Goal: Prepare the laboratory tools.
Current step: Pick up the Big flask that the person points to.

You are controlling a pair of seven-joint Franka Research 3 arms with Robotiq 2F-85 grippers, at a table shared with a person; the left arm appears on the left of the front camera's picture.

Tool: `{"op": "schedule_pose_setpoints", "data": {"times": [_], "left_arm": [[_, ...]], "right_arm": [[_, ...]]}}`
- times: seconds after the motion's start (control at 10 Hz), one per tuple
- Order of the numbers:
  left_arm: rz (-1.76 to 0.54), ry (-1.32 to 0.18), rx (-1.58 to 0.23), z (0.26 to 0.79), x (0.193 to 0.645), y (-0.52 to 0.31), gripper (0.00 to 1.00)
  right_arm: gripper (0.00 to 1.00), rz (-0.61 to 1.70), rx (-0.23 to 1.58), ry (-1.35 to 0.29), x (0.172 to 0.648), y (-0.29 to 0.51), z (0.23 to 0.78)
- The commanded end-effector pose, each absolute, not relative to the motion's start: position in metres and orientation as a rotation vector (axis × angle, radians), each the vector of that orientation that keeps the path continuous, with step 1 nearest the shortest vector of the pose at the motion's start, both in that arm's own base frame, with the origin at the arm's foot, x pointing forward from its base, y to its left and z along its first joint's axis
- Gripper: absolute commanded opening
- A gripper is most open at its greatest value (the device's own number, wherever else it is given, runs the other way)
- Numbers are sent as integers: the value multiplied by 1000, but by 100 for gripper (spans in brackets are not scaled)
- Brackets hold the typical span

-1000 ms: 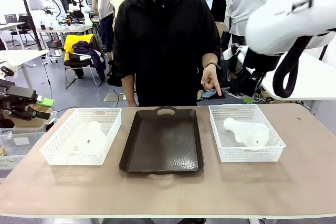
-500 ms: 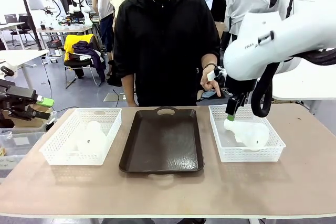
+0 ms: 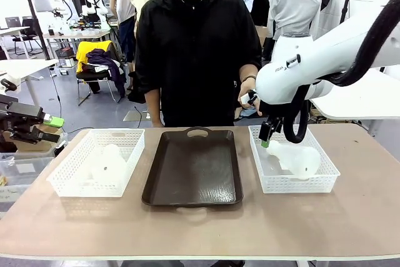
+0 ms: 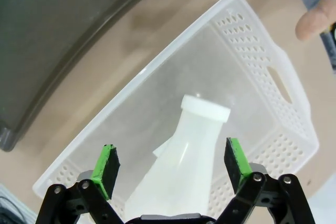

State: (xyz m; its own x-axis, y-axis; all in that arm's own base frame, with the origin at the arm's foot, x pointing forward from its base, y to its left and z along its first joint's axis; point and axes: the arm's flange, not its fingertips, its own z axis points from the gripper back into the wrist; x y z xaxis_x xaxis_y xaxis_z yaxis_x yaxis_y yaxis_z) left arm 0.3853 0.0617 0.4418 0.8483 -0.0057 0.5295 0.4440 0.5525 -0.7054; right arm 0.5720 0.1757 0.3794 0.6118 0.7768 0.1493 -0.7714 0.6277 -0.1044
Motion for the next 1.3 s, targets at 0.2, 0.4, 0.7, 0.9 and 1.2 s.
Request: {"op": "schedule_pose_setpoints", "data": {"times": [0.2,0.4,0.7,0.9,1.2], "left_arm": [[-277,-512,-961,443,385,63,100],[-277,-512,-961,443,385,63,100],[-277,-512,-961,443,385,63,100],[-277,-512,-961,443,385,63,100],[-277,-512,-961,443,385,63,100]], "right_arm": [[100,840,-72,-114,592,164,361],[100,811,-52,-104,598,152,352],[100,791,-36,-90,606,151,342],[100,797,-51,-83,607,157,336],[100,789,-73,-74,607,157,329]]}}
